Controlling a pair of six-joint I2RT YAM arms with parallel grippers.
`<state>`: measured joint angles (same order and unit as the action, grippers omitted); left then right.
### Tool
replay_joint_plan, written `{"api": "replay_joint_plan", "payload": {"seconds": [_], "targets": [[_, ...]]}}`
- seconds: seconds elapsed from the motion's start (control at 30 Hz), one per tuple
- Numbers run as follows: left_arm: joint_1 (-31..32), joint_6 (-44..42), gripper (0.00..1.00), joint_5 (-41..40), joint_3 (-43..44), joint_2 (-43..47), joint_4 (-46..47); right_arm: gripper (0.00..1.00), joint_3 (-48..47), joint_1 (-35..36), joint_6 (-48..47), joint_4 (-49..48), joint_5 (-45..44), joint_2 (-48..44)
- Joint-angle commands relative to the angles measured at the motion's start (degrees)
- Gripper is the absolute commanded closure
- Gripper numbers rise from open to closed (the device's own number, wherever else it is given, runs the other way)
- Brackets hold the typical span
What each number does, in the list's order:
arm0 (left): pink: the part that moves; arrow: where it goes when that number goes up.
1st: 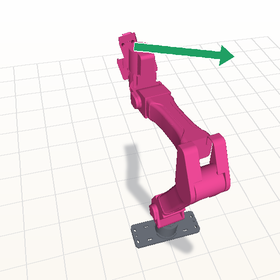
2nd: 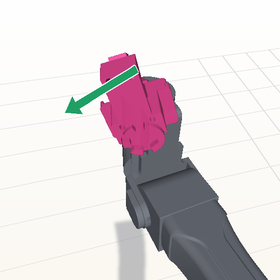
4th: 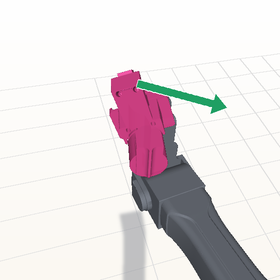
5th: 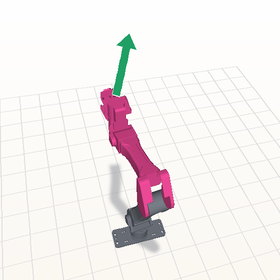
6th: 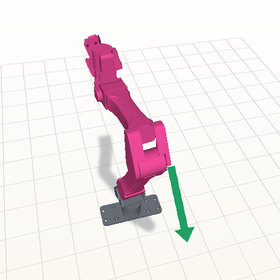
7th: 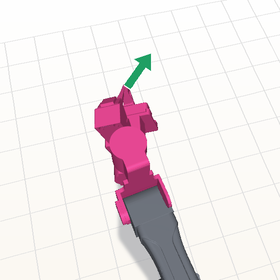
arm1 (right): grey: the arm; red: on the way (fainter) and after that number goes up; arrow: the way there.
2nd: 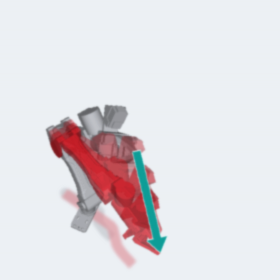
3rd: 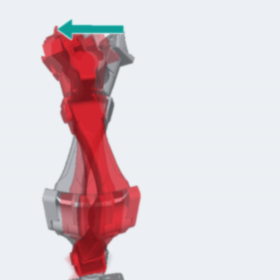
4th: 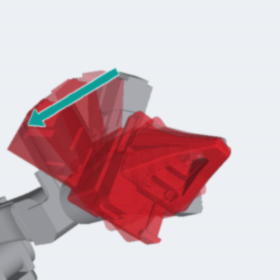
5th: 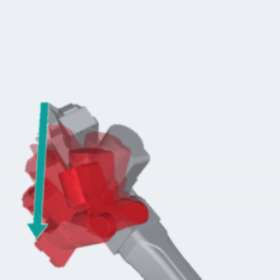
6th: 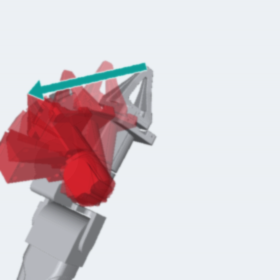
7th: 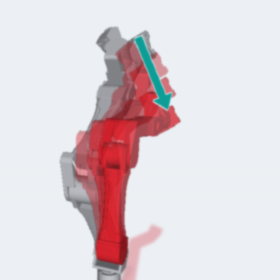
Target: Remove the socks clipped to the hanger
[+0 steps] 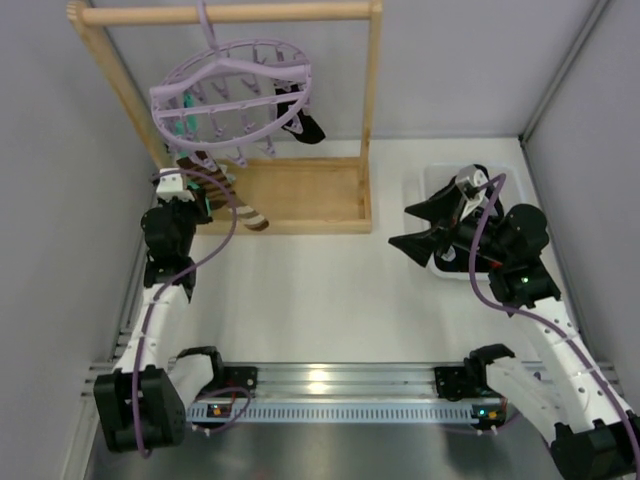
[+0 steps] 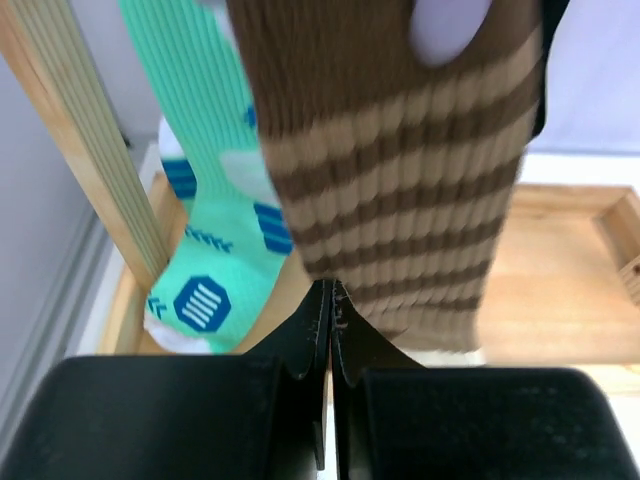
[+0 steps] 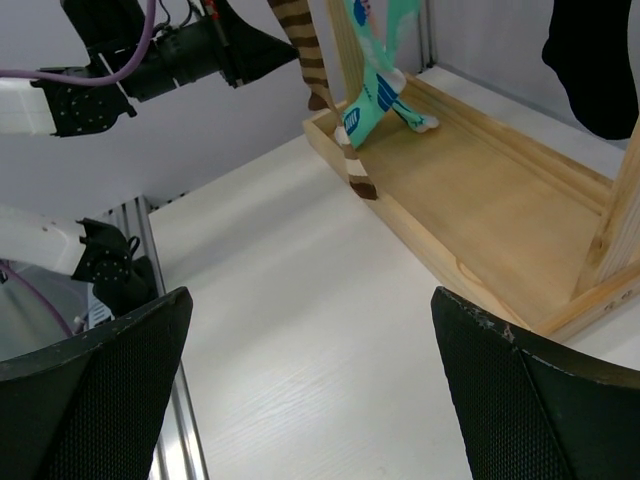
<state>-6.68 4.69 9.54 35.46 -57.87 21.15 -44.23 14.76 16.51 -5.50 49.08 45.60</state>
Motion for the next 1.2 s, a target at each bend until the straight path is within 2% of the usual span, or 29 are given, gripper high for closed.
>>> {"api": "replay_joint_plan", "payload": {"seconds": [0.0, 0.17, 0.2, 0.23, 0.33, 0.37, 0.4, 0.43, 0.47, 0.87, 1.0, 1.03, 1.1, 1.17], "targets": [[0.8, 1.7, 1.0, -1.3, -0.6, 3.2, 4.9, 0.01, -1.4, 1.1, -1.3, -1.0, -0.3, -1.3], [4.7, 3.4, 1.0, -6.2, -1.7, 4.6, 4.9, 0.01, -1.8, 1.8, -0.8, -1.2, -0.1, -0.8], [4.8, 3.7, 0.74, -7.1, -2.1, 4.5, 4.9, 0.01, -1.9, 1.8, -1.0, -0.9, 0.0, -0.8], [4.8, 3.6, 0.66, -8.7, -2.5, 4.2, 4.9, 0.0, -1.9, 1.8, -1.2, -0.7, 0.2, -1.0], [4.8, 2.8, 0.64, -11.3, -3.6, 4.4, 4.8, 0.01, -1.8, 1.8, -1.8, -0.4, 0.1, -1.6], [4.7, 2.4, 0.54, -12.1, -4.1, 4.5, 4.8, 0.01, -1.8, 1.8, -1.8, -0.4, 0.1, -1.5], [4.7, 2.3, 0.31, -13.4, -4.6, 4.5, 4.7, 0.01, -1.9, 1.8, -1.9, -0.4, 0.1, -1.3], [4.7, 2.4, 0.16, -15.7, -5.8, 5.0, 4.6, 0.01, -1.9, 1.8, -2.0, -0.4, 0.2, -1.1], [4.7, 2.5, 0.11, -16.3, -6.3, 5.3, 4.2, 0.01, -1.8, 1.8, -2.3, -0.3, 0.2, -0.9], [3.9, -3.7, 0.03, -19.1, -4.1, 7.7, -5.9, 0.0, -1.4, 1.8, -4.0, 0.6, 1.8, 0.5], [-2.0, -5.6, 0.02, -12.1, -2.3, 4.1, -6.7, 0.0, -1.4, 1.8, -4.8, 1.3, 2.5, 0.2], [-3.7, -5.3, 0.02, -4.8, -0.6, 2.8, -7.2, 0.01, -1.2, 1.8, -5.0, 1.3, 2.8, 0.2], [-6.9, -5.0, 0.02, -0.6, 0.2, 0.0, -7.0, 0.01, -0.9, 1.8, -5.0, 0.4, 4.0, 0.0], [-7.1, -7.0, 0.02, 4.3, 2.4, -2.2, -6.6, 0.0, -0.8, 1.8, -5.2, 0.4, 4.9, 0.3]]}}
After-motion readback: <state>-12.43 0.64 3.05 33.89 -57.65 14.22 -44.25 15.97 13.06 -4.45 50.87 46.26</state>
